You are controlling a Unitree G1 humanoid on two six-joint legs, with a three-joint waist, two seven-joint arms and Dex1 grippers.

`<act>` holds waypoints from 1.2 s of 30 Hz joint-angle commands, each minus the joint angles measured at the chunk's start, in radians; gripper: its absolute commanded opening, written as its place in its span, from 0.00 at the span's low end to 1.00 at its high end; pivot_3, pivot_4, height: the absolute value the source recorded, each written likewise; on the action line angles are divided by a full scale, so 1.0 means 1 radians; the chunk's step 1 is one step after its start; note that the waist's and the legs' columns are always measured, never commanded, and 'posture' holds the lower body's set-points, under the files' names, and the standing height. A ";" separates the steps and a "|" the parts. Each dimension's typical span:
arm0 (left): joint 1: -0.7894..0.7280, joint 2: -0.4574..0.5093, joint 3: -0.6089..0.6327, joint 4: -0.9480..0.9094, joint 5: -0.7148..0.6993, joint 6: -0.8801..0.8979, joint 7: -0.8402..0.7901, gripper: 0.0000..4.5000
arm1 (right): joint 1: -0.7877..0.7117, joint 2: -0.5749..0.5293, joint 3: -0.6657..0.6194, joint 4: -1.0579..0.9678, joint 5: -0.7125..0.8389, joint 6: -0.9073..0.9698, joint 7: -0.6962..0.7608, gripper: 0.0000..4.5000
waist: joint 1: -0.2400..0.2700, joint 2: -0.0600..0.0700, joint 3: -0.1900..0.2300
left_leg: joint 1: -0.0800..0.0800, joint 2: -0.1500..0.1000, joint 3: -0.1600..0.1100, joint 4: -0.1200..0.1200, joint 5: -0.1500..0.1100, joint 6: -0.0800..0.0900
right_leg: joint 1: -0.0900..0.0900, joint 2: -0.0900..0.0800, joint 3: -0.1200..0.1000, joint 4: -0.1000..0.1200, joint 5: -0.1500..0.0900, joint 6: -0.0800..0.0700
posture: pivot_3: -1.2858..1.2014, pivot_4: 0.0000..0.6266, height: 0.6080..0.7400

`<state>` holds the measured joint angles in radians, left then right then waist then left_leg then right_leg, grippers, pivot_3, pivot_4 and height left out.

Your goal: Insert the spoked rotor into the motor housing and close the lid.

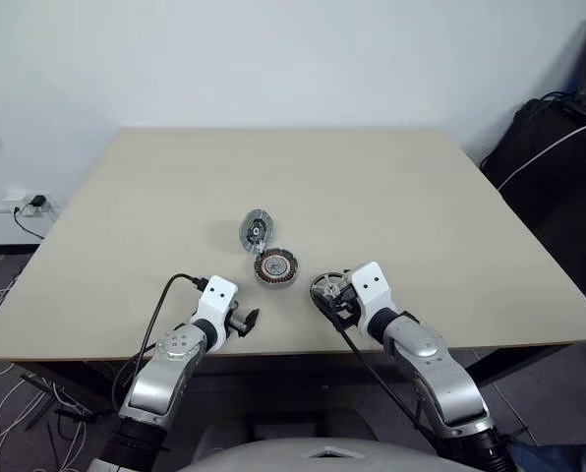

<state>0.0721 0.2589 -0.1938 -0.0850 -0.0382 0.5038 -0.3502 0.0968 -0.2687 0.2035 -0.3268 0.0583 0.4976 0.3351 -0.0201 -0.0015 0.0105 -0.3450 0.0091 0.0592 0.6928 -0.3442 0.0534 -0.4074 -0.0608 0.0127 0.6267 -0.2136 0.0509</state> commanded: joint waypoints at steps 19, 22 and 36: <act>0.059 -0.038 0.008 -0.157 -0.028 0.036 0.020 0.17 | -0.024 0.011 -0.015 -0.002 0.003 -0.030 -0.005 1.00 | 0.001 0.002 -0.003 | 0.001 0.001 0.000 0.000 -0.001 0.001 | 0.001 -0.001 0.000 0.000 0.000 0.000 | 0.52 0.00 1.00; 0.000 -0.058 -0.011 -0.166 -0.014 0.018 0.028 0.17 | -0.026 0.013 -0.013 -0.002 0.003 -0.029 -0.005 1.00 | 0.008 0.000 -0.001 | 0.000 0.001 0.000 0.000 0.000 0.001 | 0.001 -0.001 0.000 0.000 0.000 0.000 | 0.52 0.00 1.00; -0.275 -0.188 -0.050 0.139 0.006 -0.097 0.046 0.17 | -0.034 0.017 -0.010 -0.002 0.000 -0.032 -0.008 1.00 | 0.008 -0.002 0.000 | 0.000 -0.004 -0.001 0.001 0.001 0.000 | 0.001 0.001 0.000 0.000 0.000 0.001 | 0.52 0.00 1.00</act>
<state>-0.1621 0.0877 -0.2478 0.0241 -0.0393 0.4479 -0.3140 0.0858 -0.2590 0.1996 -0.3129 0.0582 0.4880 0.3287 -0.0119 -0.0032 0.0105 -0.3455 0.0054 0.0583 0.6942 -0.3434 0.0535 -0.4063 -0.0597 0.0127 0.6264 -0.2131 0.0516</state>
